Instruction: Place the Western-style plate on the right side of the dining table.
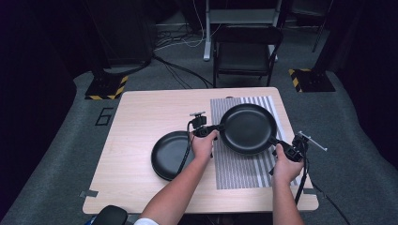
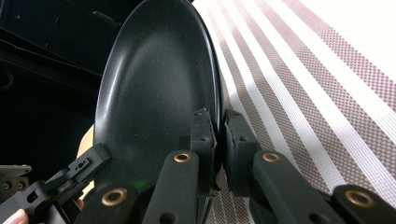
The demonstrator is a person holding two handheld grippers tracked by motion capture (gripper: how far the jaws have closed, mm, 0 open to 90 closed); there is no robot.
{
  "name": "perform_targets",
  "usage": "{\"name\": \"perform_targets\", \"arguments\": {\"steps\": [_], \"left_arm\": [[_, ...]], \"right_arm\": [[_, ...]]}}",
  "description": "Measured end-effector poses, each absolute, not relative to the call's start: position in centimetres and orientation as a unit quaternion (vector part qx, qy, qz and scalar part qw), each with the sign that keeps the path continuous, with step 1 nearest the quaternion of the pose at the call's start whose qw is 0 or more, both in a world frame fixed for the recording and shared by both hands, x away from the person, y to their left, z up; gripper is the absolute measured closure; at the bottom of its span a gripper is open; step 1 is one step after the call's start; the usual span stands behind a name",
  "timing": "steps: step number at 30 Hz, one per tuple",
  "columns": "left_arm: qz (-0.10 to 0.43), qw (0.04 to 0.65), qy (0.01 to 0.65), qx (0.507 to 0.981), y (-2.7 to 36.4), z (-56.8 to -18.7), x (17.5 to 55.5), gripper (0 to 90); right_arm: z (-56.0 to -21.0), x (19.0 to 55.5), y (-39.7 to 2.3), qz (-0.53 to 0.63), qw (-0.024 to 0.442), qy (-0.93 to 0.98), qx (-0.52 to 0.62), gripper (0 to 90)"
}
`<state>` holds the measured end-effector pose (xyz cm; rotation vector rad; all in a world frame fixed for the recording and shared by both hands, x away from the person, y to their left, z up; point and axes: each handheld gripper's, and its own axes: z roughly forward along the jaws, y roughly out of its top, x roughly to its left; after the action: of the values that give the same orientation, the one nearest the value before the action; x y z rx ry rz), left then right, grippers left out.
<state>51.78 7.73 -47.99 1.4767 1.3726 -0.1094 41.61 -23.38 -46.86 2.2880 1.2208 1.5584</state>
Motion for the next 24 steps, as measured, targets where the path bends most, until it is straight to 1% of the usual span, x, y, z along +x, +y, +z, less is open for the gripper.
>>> {"name": "perform_targets", "arguments": {"steps": [8,19,24], "left_arm": [[-0.051,0.52,0.58,0.624,7.5,-48.9,51.9,81.2],[-0.055,0.511,0.592,0.621,7.4,-49.7,52.7,81.1],[-0.048,0.506,0.591,0.626,7.6,-49.9,53.0,81.0]], "right_arm": [[-47.9,41.4,-23.6,0.505,0.052,0.402,0.762,83.6],[-49.0,42.3,-23.7,0.496,0.038,0.401,0.769,83.6],[-49.3,42.8,-23.5,0.495,0.034,0.397,0.772,83.6]]}}
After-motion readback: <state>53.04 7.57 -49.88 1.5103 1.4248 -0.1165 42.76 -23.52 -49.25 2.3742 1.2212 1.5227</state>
